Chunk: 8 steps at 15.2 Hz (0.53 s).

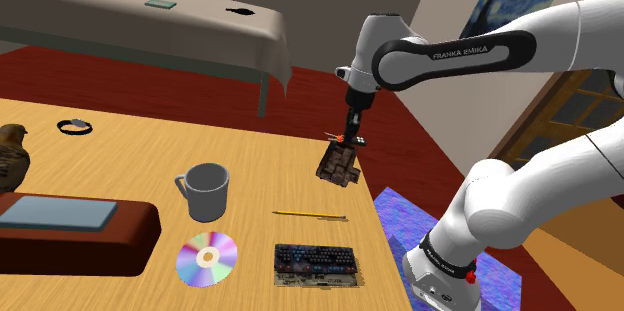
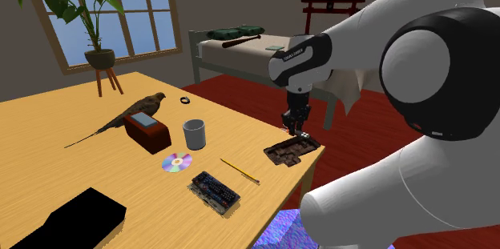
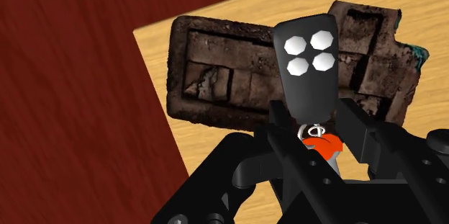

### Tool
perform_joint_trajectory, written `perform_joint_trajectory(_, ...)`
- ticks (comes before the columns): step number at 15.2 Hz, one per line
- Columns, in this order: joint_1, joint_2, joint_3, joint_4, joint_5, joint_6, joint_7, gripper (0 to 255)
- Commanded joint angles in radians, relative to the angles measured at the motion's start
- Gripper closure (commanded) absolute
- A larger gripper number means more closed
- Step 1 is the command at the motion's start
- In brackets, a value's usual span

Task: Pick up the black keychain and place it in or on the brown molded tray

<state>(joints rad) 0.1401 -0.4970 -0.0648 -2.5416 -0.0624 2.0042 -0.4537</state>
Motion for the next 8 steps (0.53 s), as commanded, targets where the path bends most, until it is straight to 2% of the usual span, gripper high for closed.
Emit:
perform_joint_trajectory(1,-0.001,0.007,-0.002,-0.02,-0.002,0.028,-0.001,255)
perform_joint_trajectory(8,-0.002,0.052,-0.006,-0.084,-0.005,0.136,0.001,255)
